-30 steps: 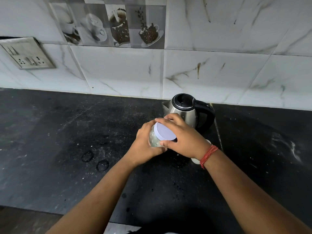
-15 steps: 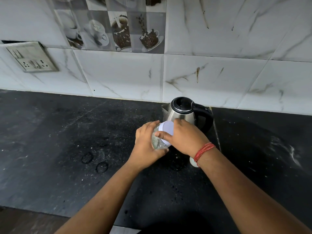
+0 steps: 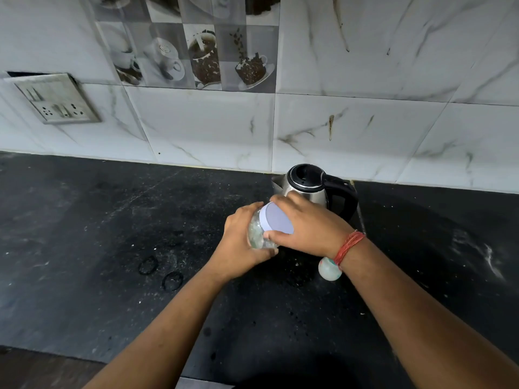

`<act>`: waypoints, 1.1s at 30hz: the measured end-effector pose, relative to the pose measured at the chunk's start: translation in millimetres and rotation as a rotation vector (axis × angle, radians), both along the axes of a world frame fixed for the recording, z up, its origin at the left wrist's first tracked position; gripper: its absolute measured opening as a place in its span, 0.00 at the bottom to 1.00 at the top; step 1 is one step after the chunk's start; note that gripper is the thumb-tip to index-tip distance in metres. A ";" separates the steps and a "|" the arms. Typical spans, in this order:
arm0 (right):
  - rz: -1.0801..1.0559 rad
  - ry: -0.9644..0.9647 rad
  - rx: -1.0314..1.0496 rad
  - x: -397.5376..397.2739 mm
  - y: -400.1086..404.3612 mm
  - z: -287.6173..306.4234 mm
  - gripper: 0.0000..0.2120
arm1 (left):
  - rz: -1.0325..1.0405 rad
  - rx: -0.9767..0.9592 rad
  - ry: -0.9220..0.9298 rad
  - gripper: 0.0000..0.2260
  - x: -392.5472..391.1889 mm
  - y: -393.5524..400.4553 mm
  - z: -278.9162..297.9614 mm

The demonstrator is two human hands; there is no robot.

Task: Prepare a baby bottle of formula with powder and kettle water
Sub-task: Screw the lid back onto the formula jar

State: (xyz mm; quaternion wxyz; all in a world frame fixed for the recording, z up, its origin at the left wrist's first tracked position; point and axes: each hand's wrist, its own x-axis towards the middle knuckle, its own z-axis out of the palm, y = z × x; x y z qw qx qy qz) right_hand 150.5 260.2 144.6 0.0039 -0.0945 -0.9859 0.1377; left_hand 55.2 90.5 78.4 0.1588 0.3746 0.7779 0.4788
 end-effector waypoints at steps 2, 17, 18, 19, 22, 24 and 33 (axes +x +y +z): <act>-0.047 0.016 0.022 -1.7 -7.7 -3.0 0.36 | 0.010 0.001 -0.008 0.42 1.9 -0.1 0.3; -0.006 0.234 0.089 -13.2 -6.1 12.3 0.32 | -0.064 0.121 -0.213 0.34 1.6 10.7 34.2; -0.117 0.233 0.073 -16.9 -11.5 9.3 0.32 | -0.009 0.150 -0.109 0.32 3.2 14.4 33.8; -0.207 0.210 0.051 -20.4 -15.2 6.2 0.32 | 0.027 0.172 -0.032 0.30 4.5 16.6 31.8; -0.178 0.041 -0.013 -22.4 -10.8 9.1 0.37 | 0.003 0.155 -0.099 0.33 3.6 14.8 26.7; 0.005 -0.062 -0.109 -16.9 2.3 20.8 0.37 | -0.090 0.090 -0.226 0.35 -4.8 8.8 26.8; 0.174 0.178 -0.085 -12.9 11.2 18.3 0.37 | -0.283 0.061 -0.419 0.39 -24.0 3.5 44.0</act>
